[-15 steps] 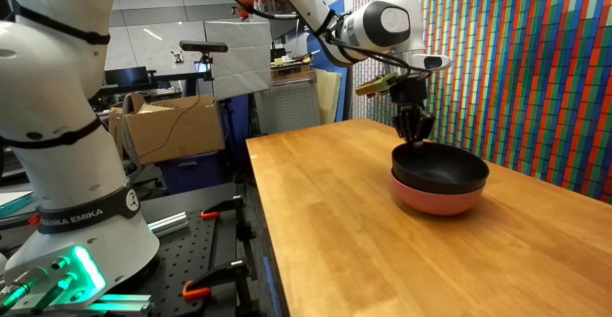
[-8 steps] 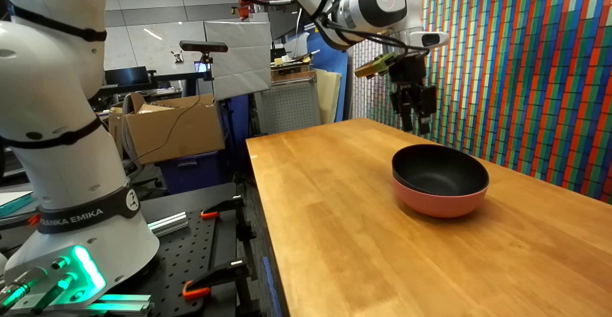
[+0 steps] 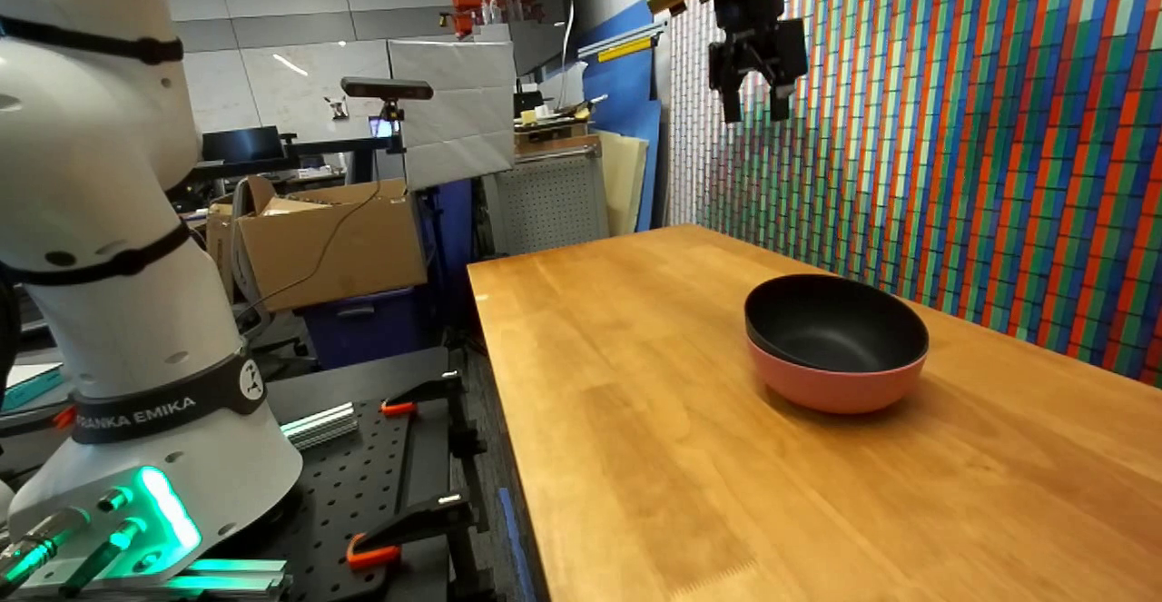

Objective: Put the black bowl in the pink bowl

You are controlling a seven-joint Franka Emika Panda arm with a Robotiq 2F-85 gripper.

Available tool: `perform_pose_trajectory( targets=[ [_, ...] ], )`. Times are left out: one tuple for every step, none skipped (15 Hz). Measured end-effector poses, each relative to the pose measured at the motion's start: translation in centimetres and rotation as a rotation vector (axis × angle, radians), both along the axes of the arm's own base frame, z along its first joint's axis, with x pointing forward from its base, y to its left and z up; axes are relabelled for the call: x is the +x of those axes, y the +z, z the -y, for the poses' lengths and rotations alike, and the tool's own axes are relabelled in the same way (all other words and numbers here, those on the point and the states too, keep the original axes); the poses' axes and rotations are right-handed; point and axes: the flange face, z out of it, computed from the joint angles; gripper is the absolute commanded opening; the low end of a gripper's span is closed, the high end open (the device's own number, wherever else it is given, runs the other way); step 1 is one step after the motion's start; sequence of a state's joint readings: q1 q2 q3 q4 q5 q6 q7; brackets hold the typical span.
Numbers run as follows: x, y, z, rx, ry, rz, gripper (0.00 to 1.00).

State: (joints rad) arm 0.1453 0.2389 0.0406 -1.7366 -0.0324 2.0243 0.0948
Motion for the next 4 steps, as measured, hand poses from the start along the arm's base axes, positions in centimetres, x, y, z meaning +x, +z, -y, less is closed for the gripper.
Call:
perform_pose_trajectory(
  targets=[
    [-0.34,1.37,0.21,0.010,0.013,-0.025,1.00],
    [-0.45,2.17,0.34,0.011,0.014,-0.024,1.00],
    [-0.51,2.11,0.36,0.010,0.014,-0.025,1.00],
    [-0.51,1.68,0.29,0.009,0.015,-0.032,1.00]
  ],
)
